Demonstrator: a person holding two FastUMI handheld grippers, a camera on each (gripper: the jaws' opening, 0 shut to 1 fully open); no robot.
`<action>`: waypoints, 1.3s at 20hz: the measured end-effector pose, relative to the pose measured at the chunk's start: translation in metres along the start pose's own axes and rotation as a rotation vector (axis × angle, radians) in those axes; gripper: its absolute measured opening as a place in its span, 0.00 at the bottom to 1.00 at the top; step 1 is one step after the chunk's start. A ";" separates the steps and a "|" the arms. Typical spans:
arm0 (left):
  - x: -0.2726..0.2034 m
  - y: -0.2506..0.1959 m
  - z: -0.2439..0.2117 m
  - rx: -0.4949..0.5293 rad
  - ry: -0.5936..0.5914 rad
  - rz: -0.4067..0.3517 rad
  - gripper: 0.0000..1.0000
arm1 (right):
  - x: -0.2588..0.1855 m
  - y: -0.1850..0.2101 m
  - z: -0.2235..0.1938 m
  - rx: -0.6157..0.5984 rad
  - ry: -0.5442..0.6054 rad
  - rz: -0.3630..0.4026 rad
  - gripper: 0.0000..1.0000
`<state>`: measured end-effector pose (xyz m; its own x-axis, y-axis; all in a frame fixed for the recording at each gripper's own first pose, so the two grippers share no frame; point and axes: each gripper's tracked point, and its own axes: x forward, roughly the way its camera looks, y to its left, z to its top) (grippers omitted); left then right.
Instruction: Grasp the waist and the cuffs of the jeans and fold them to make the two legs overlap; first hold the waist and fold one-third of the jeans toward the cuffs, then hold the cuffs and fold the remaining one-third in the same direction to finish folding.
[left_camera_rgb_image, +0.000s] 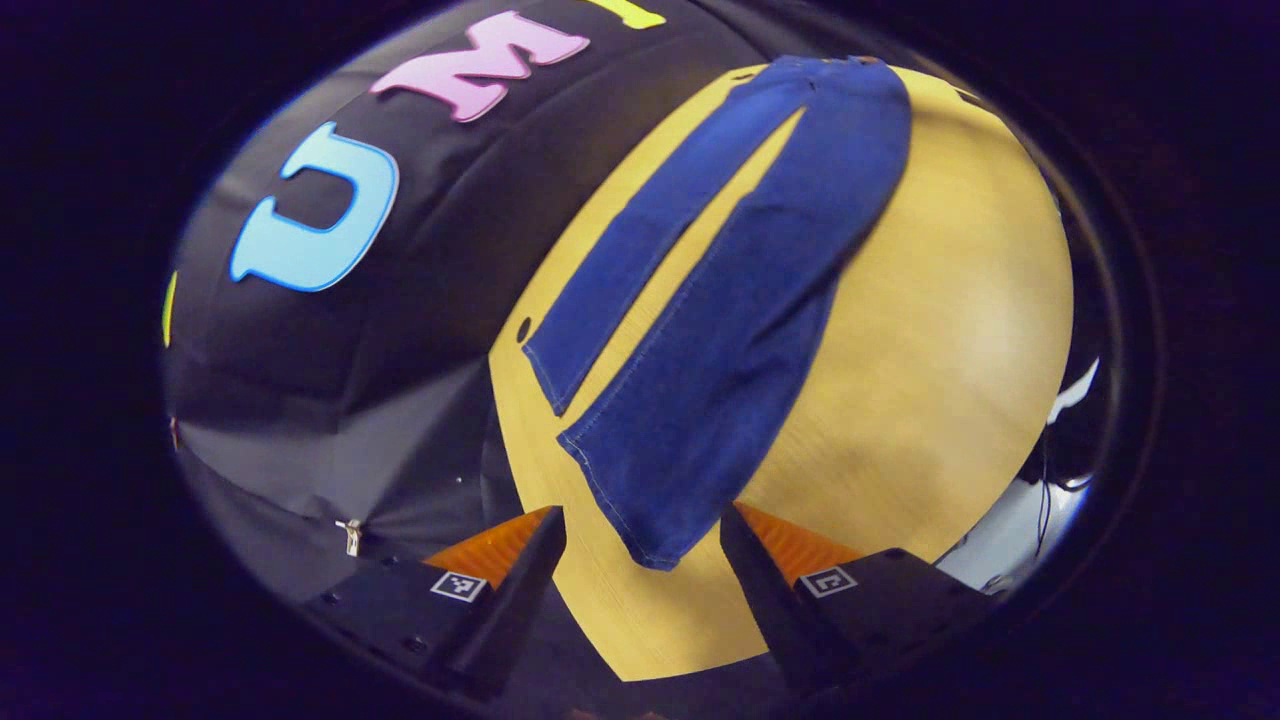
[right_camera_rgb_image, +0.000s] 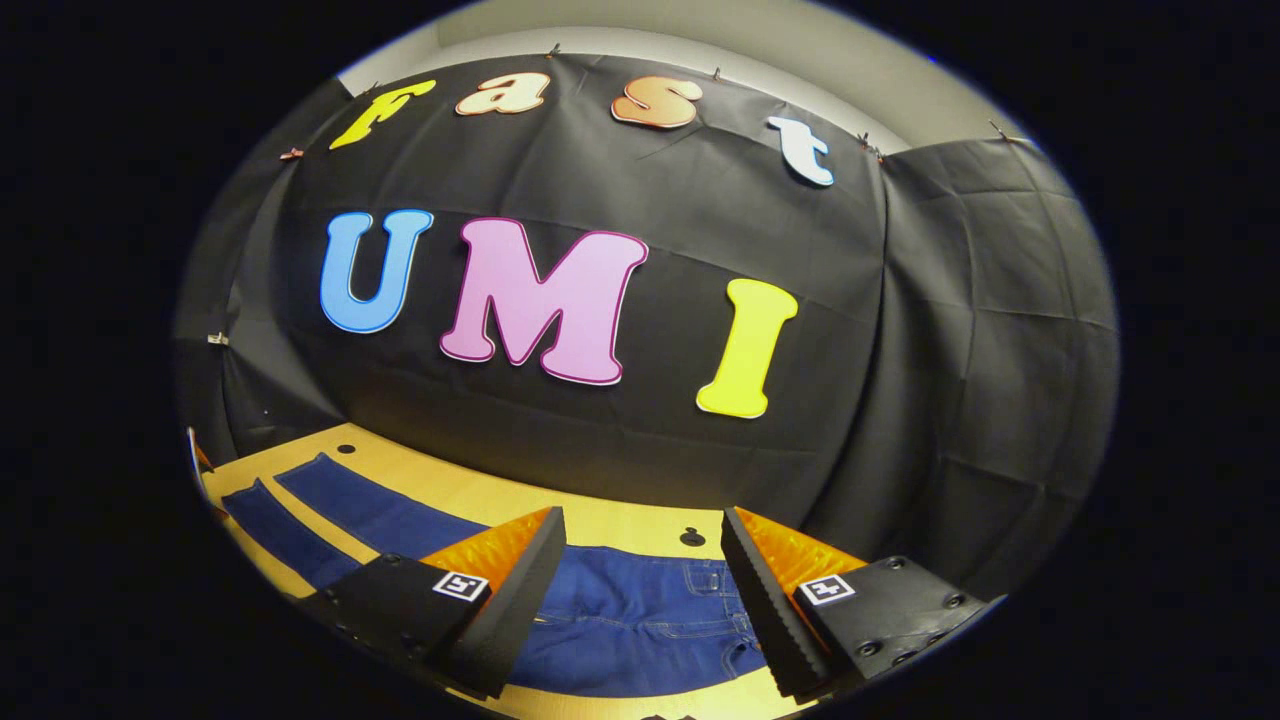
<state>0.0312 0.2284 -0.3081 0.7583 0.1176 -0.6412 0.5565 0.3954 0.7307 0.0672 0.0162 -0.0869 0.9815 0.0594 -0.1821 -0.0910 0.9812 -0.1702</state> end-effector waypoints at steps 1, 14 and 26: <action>0.007 -0.004 -0.009 0.043 0.005 -0.024 0.98 | -0.006 -0.001 -0.002 -0.009 0.013 -0.014 0.96; 0.074 0.001 -0.024 0.319 -0.019 -0.204 0.62 | -0.099 -0.065 -0.034 -0.103 0.104 -0.249 0.96; 0.080 -0.007 -0.018 0.019 0.087 -0.288 0.06 | -0.032 -0.106 -0.114 -0.848 0.195 0.122 0.96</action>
<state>0.0816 0.2519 -0.3682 0.5369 0.0807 -0.8398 0.7515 0.4066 0.5195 0.0257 -0.1103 -0.1735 0.9173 0.0469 -0.3954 -0.3644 0.4986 -0.7865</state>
